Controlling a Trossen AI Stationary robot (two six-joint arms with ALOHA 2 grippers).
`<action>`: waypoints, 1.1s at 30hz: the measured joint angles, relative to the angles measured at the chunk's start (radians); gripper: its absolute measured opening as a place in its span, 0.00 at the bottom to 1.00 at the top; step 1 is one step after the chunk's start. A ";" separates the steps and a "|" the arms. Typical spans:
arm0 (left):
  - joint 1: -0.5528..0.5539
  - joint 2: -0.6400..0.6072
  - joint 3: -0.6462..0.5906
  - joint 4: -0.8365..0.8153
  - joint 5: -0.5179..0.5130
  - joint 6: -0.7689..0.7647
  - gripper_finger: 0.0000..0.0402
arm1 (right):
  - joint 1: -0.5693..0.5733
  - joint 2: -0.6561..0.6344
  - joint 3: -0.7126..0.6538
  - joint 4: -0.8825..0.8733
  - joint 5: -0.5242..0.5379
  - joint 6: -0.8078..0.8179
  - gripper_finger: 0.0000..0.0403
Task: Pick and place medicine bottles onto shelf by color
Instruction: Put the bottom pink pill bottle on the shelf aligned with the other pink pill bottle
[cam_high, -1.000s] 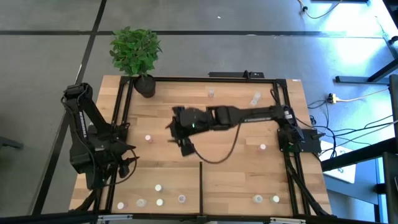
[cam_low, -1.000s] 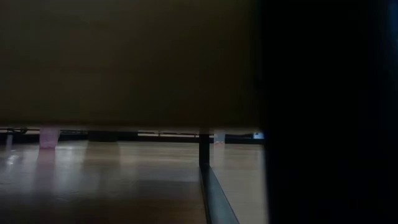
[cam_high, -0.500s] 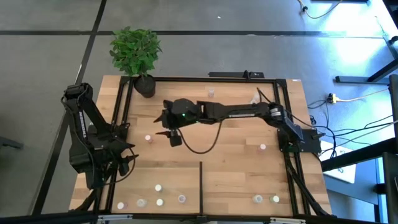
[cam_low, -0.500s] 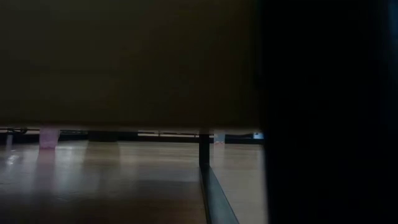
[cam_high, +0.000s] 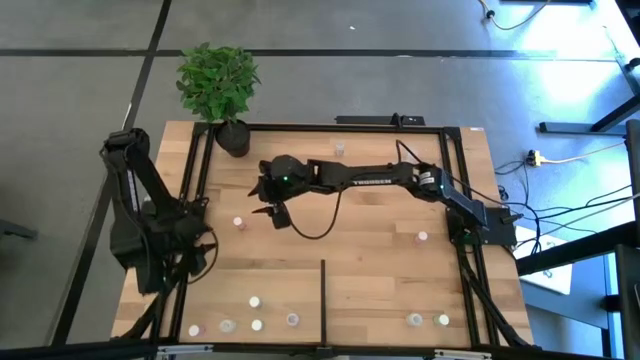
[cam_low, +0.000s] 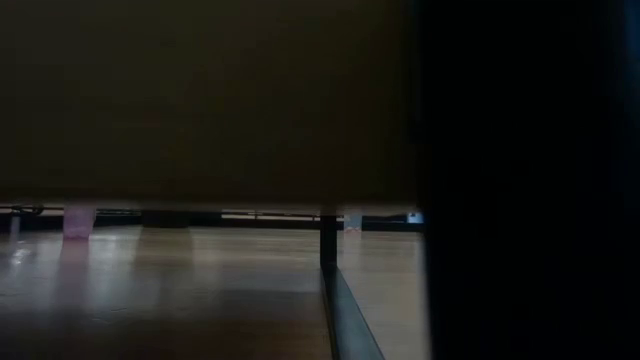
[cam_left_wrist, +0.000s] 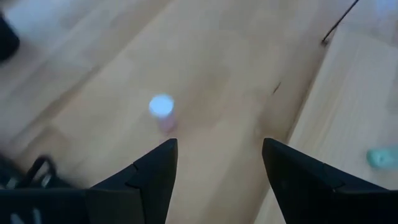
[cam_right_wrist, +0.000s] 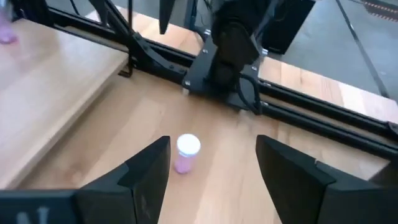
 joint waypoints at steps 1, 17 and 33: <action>0.014 -0.031 0.000 0.000 0.036 0.025 0.57 | -0.001 0.000 0.000 0.000 -0.001 -0.010 0.59; 0.421 -0.359 0.000 0.114 0.358 0.813 0.57 | -0.041 -0.002 0.000 -0.074 -0.004 -0.025 0.59; 0.850 -0.252 0.000 0.210 0.431 1.401 0.57 | -0.052 -0.015 0.014 -0.226 -0.003 -0.121 0.59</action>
